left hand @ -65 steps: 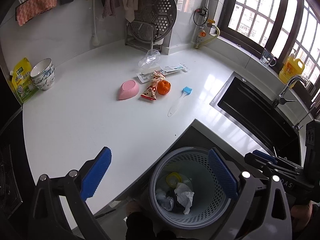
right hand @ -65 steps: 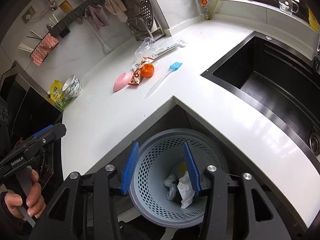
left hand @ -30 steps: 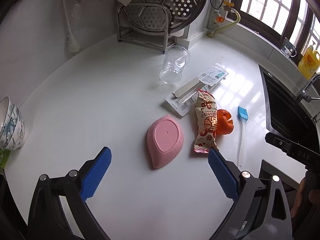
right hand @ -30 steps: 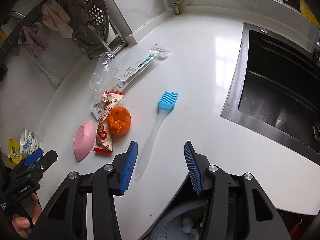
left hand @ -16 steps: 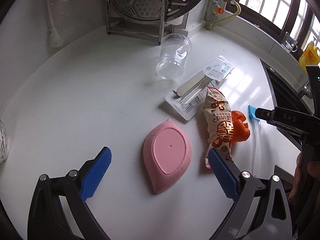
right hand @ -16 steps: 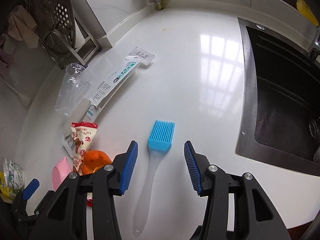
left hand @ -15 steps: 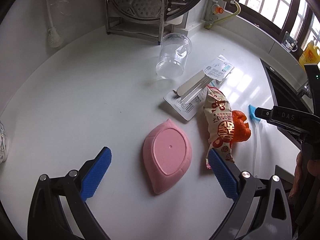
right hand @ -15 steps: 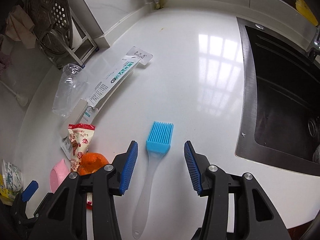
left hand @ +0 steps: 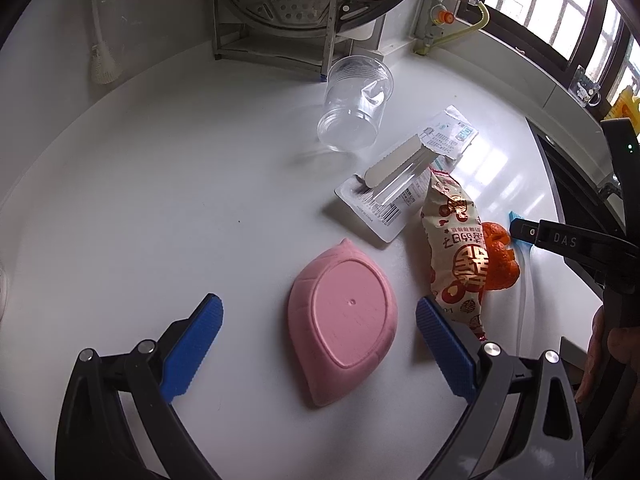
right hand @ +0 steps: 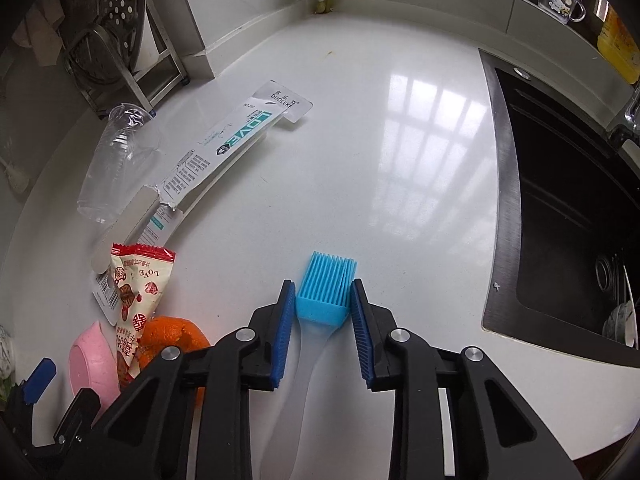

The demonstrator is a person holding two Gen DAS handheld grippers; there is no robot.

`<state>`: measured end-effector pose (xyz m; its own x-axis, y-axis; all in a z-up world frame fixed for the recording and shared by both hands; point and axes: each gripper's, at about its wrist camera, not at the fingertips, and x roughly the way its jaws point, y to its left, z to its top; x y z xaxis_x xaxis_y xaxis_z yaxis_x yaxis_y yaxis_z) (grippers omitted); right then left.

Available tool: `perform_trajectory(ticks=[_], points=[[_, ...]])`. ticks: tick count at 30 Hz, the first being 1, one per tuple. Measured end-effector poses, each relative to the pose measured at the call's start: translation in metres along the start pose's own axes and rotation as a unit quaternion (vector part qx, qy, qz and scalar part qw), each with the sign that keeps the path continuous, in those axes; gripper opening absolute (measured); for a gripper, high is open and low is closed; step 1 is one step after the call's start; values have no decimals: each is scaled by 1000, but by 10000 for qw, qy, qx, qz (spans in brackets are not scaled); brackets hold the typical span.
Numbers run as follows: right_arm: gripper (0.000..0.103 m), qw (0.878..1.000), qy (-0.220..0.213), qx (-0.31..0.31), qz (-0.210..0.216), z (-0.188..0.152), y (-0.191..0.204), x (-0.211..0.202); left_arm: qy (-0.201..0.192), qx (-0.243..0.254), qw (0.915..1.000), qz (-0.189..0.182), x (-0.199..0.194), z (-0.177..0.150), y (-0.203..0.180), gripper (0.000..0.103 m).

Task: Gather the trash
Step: 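Grasp the blue brush with the right gripper while the left grasps the pink container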

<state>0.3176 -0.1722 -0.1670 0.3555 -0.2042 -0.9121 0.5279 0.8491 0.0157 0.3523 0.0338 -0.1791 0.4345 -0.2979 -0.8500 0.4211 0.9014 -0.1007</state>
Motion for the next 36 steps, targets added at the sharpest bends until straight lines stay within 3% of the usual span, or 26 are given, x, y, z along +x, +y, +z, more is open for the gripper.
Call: perform_trajectory(ticks=[13,14,16,21,36], points=[[26,9984,-110,191,527,-4,-13,-5,41,-73,9999,-71,10,0,-3,94],[26,9983,-123,192,545,-4,-13,-6,25,-67,9999,-83,10,1,-4,91],[26,9977,-141,214,624,-5,-14,-9,98,-23,9999,-123,12,2,-6,72],[26,9960,-172,249,845,-8,-15,-17,142,31,9997,-180,11,4,-9,60],[26,9942,-268,207,1022,-20,-18,-41,47,-226,9989,-406,-16,2,3,59]])
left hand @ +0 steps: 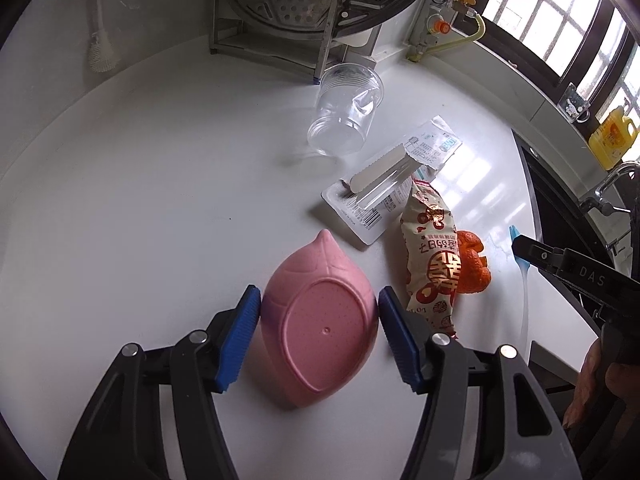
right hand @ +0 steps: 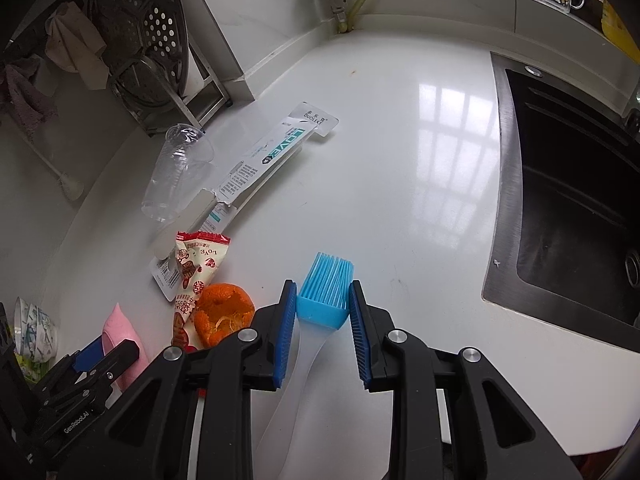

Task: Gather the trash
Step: 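Grasp the blue brush with the right gripper while the left grasps the pink container, then lift the pink container and blue brush and carry both over the grey basket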

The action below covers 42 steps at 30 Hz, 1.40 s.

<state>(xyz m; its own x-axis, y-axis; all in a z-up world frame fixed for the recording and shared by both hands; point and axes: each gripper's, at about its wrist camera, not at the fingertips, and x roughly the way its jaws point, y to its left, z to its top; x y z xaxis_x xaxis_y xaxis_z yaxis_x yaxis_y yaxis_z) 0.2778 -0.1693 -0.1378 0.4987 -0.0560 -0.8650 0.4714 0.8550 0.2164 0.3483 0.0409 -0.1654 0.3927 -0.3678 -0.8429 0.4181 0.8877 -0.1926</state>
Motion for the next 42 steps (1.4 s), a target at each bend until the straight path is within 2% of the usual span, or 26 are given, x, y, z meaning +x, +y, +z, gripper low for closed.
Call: perform_trajectory(ticks=[28,35,42], points=[[26,9987,-387,-84,314,-10,1,-52,-611,57,9981,-105,-60,8,-13,57],[26,9978,-463,-130,452,-22,-6,-72,-718,116,9973,-64,-78,-1,-27,57],[26,9967,-491,-145,624,-44,-33,-100,-775,263,9966,31,-107,-22,-62,57]])
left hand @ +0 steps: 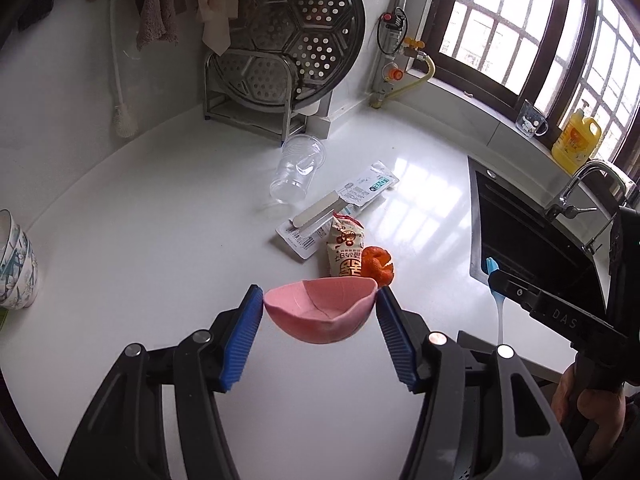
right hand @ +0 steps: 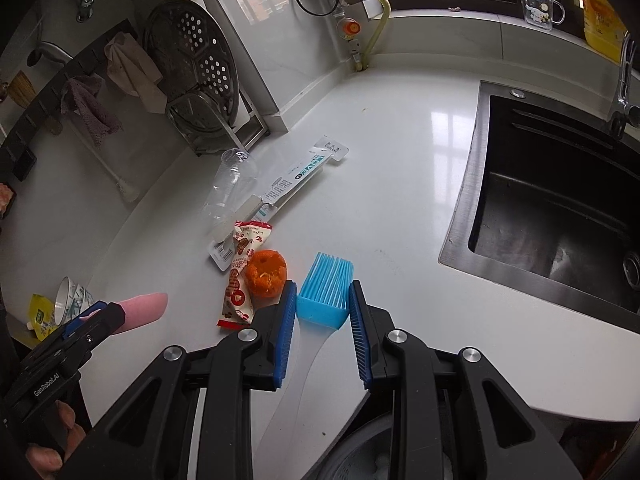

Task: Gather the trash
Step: 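Lift the pink container and blue brush and carry both over the grey basket, then open both grippers to drop the pink container and brush into the basket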

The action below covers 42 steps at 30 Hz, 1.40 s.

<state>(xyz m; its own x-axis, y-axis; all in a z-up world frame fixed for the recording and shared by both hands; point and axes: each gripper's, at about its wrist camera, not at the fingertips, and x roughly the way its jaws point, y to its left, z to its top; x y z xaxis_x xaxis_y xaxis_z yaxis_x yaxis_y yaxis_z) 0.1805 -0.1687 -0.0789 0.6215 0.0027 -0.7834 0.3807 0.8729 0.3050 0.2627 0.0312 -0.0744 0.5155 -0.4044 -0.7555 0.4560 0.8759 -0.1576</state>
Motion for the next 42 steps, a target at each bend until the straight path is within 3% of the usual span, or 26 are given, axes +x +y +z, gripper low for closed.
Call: perform_trajectory(ticks=[12,23,32,42], points=[[26,9993,327,-150,36,-57,-70,-58,42,189,9997,-156,-39,-51,-96,57],[26,9963,752,-359,215,-112,-129,-77,506,320,9978,-280,-26,-125,-179,57],[26,9918,989,-644,483,-139,-148,-57,838,219,9962,-28,-1,-171,-199,57],[26,9886,1184,-819,446,-156,-159,-17,978,118,9948,276,28,-197,-195,57]])
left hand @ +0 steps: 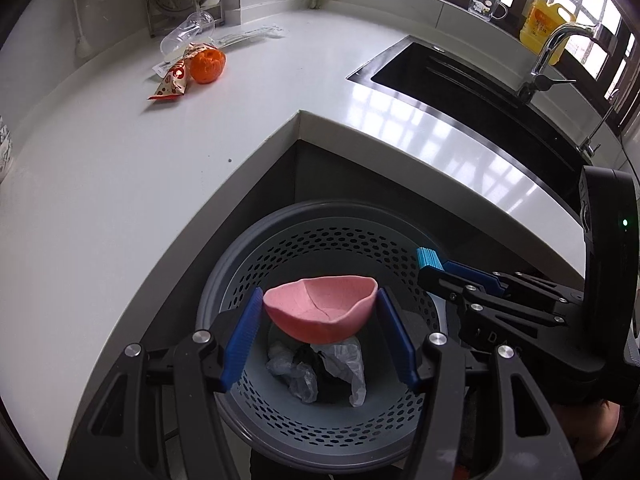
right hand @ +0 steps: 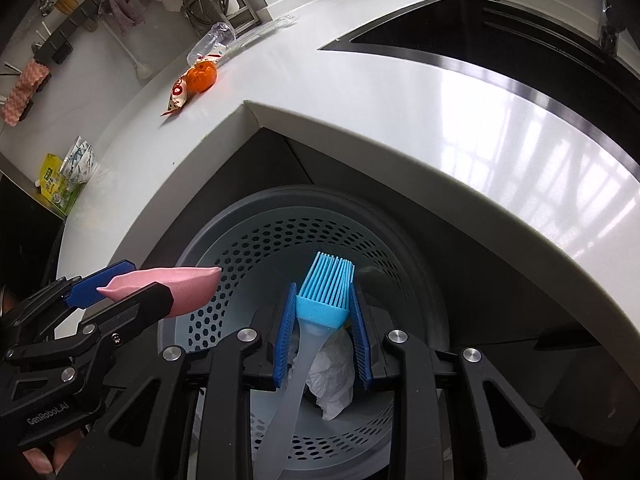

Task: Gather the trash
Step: 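Open both grippers to drop the pink container and brush into the basket, then move both grippers back toward the orange peel and snack wrapper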

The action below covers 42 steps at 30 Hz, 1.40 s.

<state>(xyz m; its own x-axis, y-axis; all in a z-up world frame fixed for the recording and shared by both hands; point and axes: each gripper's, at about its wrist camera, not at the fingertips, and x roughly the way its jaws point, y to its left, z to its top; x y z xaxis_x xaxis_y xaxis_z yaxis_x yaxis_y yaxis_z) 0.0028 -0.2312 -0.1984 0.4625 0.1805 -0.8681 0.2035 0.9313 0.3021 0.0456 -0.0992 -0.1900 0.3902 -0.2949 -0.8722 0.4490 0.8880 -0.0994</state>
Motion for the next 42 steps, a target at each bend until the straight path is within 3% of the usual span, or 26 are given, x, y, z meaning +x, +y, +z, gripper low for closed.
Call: perform_trajectory(ticks=[12,15,19,34,42], points=[[27,9996,149,-228,52,-4,-2,20,50,-157,9995,274,14,-5,5,59],[27,9995,171,-233,91,-5,-3,18,48,-173,9993,341,12,-6,5,68],[39,9997,99,-237,39,-3,-2,13,52,-269,9990,365,7,-8,7,73],[39,9993,327,162,20,-22,-12,-25,166,-505,9983,223,-28,-13,0,73],[42,9997,210,82,-55,-24,-8,-63,-89,-458,9984,322,-69,2,-1,78]])
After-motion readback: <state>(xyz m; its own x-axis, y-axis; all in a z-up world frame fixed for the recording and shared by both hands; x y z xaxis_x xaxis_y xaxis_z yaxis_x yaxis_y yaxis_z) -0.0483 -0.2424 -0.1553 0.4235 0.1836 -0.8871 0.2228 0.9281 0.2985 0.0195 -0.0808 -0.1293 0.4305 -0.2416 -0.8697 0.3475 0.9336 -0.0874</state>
